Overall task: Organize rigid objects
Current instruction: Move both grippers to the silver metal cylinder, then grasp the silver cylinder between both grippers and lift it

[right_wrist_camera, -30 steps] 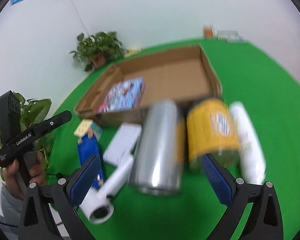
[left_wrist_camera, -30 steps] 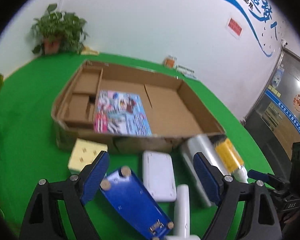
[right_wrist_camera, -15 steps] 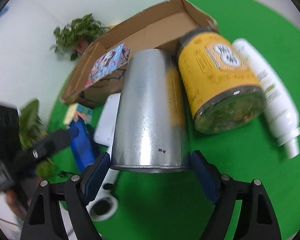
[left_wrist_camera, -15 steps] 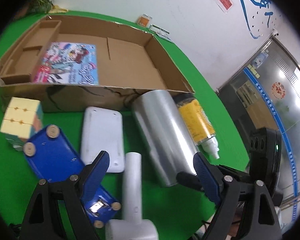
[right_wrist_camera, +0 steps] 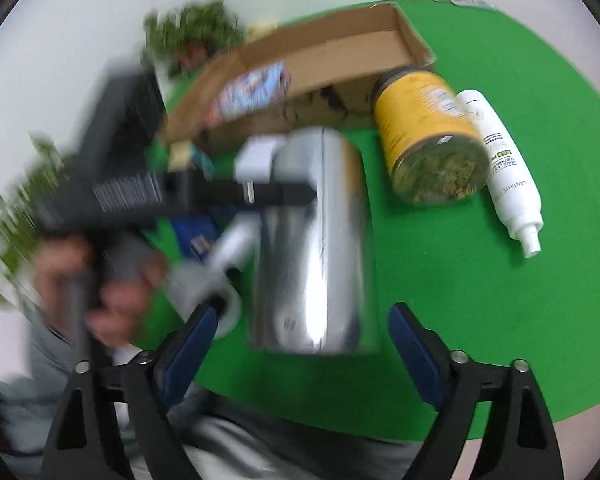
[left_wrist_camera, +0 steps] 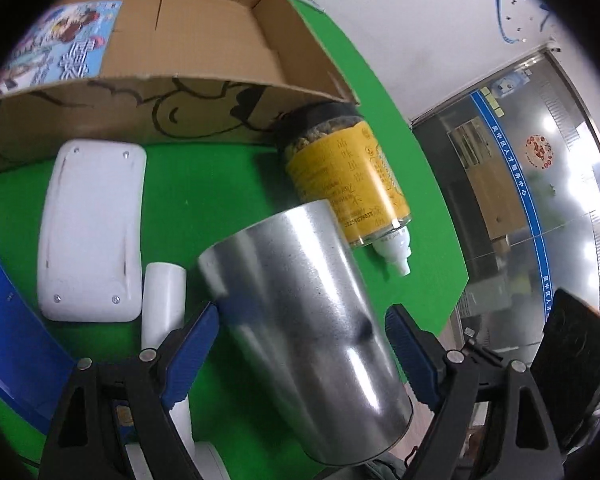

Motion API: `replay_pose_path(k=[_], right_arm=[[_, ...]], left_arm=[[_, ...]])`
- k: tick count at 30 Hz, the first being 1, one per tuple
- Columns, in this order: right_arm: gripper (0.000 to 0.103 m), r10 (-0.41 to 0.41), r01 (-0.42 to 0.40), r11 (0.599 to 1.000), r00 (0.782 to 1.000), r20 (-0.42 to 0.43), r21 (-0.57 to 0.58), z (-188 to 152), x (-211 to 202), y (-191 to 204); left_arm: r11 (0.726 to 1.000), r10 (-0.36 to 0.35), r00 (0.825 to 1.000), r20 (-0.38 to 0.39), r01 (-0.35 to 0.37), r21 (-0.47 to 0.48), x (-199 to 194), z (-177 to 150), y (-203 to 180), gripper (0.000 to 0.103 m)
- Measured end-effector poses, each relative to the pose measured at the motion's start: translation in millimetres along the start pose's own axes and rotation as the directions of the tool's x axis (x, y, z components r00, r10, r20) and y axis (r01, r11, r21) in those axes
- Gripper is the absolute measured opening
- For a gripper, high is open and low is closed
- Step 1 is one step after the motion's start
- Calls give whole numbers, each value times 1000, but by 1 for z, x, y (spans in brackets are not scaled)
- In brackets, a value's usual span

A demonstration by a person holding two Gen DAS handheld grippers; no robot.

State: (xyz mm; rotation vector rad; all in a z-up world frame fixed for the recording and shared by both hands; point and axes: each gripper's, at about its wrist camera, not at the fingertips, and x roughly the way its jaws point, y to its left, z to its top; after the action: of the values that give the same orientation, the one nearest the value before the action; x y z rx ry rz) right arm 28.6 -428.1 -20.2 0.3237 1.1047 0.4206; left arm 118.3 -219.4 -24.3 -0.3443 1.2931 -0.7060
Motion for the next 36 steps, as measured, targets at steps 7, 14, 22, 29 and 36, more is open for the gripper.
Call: replay_pose_path(k=[7,14,22,29,36], right_arm=[[79,95,-84,993,985,-141,84,23,44,-26],[84,91,-85,996,982,-167,42,34,60,-15],[84,23,-22,1000,991,-132,7,42,67,14],[83,35,-30,990,999,32,-139,97,23,61],[83,40,1,960,989,142,-280,200,1,102]], left_arm=[[1000,-19,1000,-24,19,-22,6,1,2,86],[1000,-3,1000,6,3,-26,4,-2,1,86],[998,25,996,84,-30,58,-21,-1,-15,83],[979,57,948,314,-114,167,-100,35,-52,82],[952,102,909,403,-206,225,-157,122,-72,82]])
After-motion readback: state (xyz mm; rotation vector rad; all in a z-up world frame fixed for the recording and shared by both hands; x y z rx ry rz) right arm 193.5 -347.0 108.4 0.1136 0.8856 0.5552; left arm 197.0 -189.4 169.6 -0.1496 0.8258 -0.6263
